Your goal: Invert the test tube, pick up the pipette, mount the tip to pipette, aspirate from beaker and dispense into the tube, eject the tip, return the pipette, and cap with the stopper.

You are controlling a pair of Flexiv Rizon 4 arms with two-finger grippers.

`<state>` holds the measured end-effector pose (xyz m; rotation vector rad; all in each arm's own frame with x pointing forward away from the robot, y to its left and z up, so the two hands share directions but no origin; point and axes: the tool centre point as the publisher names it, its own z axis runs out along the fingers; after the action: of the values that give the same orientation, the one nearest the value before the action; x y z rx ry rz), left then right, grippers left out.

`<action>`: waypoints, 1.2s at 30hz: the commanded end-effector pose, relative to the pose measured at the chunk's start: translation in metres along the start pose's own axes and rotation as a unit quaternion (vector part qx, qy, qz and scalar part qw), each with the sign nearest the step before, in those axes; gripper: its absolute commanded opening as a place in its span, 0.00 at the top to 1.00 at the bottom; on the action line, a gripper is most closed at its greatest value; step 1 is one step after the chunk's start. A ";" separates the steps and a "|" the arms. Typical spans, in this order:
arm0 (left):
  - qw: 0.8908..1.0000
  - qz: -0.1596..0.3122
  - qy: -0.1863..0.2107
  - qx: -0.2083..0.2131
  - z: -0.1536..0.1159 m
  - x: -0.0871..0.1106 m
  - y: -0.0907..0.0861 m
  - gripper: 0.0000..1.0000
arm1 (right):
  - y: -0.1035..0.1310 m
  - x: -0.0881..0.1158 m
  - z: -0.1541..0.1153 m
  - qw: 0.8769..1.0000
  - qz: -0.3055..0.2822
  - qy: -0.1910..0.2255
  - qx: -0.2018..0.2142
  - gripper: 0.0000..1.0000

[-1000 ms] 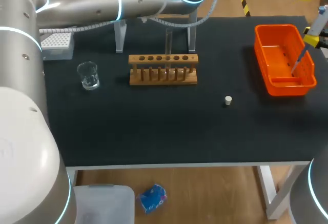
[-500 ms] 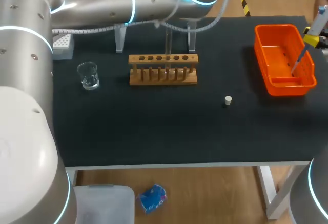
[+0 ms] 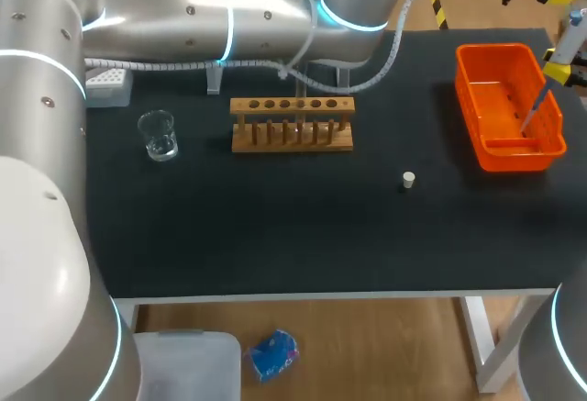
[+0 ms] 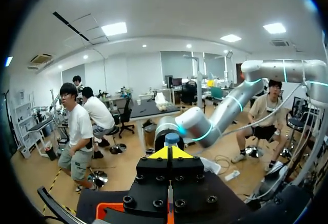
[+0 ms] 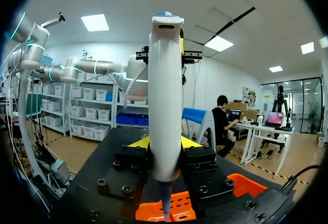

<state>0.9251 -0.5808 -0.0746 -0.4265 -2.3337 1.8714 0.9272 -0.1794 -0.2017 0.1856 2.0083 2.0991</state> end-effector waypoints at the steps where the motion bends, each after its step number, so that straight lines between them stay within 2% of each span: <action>1: 0.999 0.010 0.008 0.029 0.003 -0.001 0.004 1.00 | 0.000 -0.001 0.000 1.000 0.000 0.001 0.001 1.00; 5: 0.999 0.013 0.013 0.038 0.007 -0.002 0.003 1.00 | 0.000 -0.001 0.000 1.000 0.000 0.001 0.001 1.00; 20: 0.999 0.009 0.026 0.029 0.023 -0.001 0.002 1.00 | 0.000 -0.001 0.000 1.000 0.000 0.001 0.001 1.00; 36: 1.000 0.003 0.017 0.024 0.015 0.005 0.007 1.00 | 0.000 -0.001 0.000 1.000 0.000 0.001 0.001 1.00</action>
<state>0.9197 -0.5947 -0.0856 -0.4624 -2.2558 1.9031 0.9272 -0.1795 -0.2017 0.1856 2.0083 2.0991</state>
